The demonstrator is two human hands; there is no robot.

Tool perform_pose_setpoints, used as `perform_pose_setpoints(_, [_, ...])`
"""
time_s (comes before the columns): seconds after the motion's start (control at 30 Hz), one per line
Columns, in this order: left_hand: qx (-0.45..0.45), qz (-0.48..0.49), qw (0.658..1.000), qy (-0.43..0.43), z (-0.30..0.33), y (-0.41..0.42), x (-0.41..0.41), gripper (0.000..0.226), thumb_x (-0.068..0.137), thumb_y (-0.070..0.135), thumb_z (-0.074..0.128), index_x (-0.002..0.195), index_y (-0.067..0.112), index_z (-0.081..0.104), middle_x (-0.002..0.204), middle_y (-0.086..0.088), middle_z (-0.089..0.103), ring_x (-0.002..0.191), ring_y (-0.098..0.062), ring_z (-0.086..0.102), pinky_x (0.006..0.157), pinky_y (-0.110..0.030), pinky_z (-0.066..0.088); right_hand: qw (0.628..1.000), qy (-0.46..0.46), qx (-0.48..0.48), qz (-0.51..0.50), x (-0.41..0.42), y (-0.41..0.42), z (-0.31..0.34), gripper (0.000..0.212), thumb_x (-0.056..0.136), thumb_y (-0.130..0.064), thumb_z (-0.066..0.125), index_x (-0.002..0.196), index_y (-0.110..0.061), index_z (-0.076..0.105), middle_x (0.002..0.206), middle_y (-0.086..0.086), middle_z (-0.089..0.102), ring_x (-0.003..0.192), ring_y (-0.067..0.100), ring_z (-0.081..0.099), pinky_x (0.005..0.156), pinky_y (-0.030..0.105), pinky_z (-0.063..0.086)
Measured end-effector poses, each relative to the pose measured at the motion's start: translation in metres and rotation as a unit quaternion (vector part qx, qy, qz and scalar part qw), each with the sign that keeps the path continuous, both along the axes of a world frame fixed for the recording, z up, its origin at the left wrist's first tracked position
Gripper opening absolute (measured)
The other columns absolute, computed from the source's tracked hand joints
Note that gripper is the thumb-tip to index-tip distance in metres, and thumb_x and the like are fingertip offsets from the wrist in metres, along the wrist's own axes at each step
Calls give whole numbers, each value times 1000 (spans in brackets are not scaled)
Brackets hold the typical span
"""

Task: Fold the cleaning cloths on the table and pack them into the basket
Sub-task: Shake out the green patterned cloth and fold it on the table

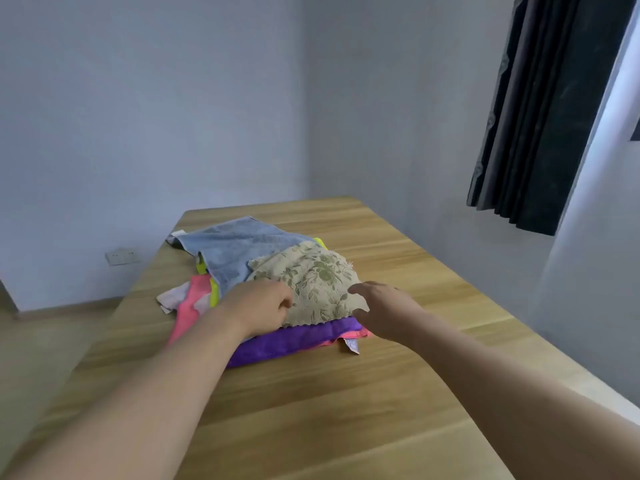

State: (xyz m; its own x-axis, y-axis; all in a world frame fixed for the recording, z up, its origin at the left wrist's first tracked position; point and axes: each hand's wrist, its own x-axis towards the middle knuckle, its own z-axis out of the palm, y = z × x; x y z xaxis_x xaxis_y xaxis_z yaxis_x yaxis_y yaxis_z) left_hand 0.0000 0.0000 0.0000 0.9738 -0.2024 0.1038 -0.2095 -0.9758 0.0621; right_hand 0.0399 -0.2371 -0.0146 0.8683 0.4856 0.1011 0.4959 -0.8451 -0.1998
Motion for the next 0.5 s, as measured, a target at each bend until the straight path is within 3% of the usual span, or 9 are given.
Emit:
perform_pose_setpoints(0.13, [69,-7,997,-28,-39,12,26,23,86,29,48,105,26,63,107,11,58,104,-13,56,78,-34,51,999,-5,20,-40,32,14,-39,43,91,-35,51,133,-27,48,135,-4,51,115,21,53,94,33,41])
perform_pose_setpoints(0.23, [84,-13,995,-53,-59,25,44,29,84,41,50,109,29,60,108,11,55,105,-14,54,73,-32,48,999,-13,22,-44,56,26,-66,52,86,-47,58,132,-25,49,135,-5,50,119,22,50,97,35,41])
perform_pose_setpoints(0.3, [83,-29,991,-102,-63,28,50,23,86,40,45,93,25,62,94,9,58,94,-15,58,67,-32,50,998,-21,49,-34,64,29,-76,56,84,-51,61,132,-26,49,136,-5,49,121,21,49,100,36,40])
perform_pose_setpoints(0.4, [65,-27,988,-139,-63,24,59,29,92,34,38,77,20,57,80,6,60,77,-17,60,59,-30,44,996,-59,64,-30,70,30,-84,47,85,-43,60,129,-28,54,132,-7,52,119,22,51,97,36,41])
perform_pose_setpoints(0.5, [-2,22,994,-109,-52,20,66,35,97,38,35,75,19,55,80,3,63,77,-20,59,60,-31,38,991,-107,76,-40,71,27,-84,28,89,-27,50,113,-26,65,119,-5,61,108,25,58,86,35,45])
